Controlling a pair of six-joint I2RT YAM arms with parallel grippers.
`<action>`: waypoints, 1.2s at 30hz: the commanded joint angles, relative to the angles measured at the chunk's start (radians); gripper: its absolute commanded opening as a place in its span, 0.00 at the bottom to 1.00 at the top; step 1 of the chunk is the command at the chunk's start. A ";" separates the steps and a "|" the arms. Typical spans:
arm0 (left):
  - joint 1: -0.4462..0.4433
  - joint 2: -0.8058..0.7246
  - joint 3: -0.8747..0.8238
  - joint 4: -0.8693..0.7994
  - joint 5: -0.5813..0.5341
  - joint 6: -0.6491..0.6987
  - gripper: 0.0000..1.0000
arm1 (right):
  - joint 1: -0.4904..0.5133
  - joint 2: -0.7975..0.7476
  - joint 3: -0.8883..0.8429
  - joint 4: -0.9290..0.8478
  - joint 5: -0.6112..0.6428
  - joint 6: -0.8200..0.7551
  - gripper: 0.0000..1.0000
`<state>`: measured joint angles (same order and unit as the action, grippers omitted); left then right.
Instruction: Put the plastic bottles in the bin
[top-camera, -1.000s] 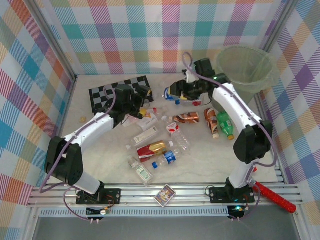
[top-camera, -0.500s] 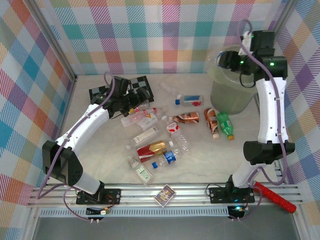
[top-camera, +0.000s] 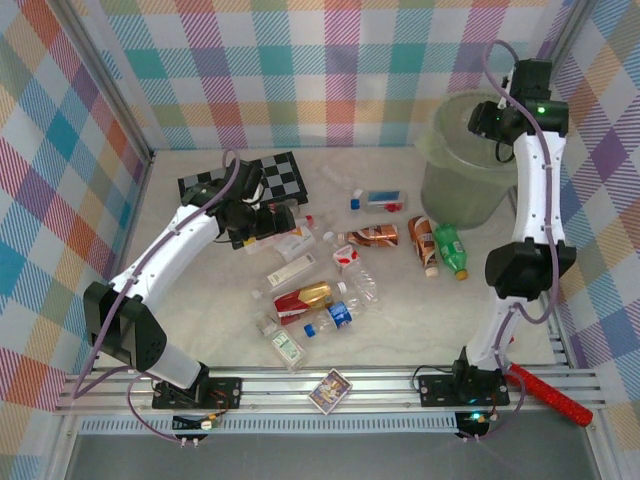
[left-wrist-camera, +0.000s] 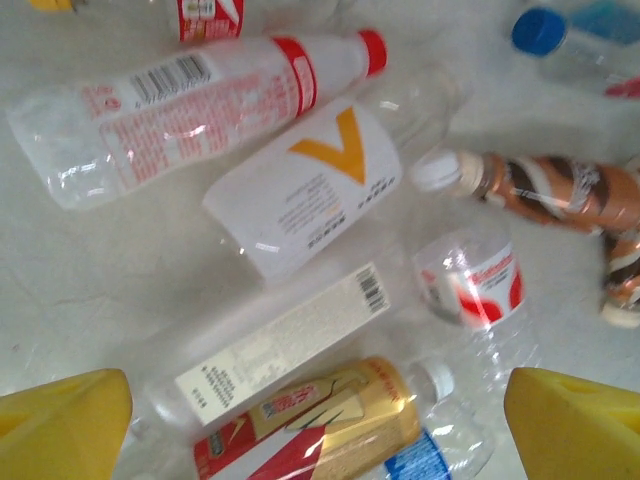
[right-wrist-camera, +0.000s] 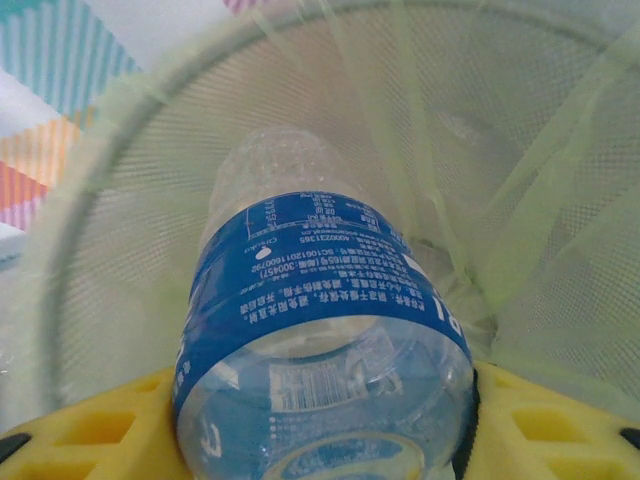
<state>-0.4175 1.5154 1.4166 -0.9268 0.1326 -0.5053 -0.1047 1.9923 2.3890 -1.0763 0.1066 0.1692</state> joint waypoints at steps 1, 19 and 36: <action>-0.005 -0.018 -0.027 -0.052 -0.031 0.051 0.94 | 0.002 0.048 0.040 0.011 0.039 -0.029 0.48; 0.056 -0.088 -0.197 0.145 -0.064 -0.037 0.88 | -0.031 0.213 0.014 -0.031 -0.066 -0.047 0.71; 0.119 0.104 -0.063 0.204 -0.209 0.386 0.91 | -0.052 0.106 0.095 -0.124 -0.135 -0.028 0.92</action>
<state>-0.3157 1.5749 1.3190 -0.7570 -0.0105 -0.2424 -0.1413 2.1860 2.4828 -1.1606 0.0139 0.1219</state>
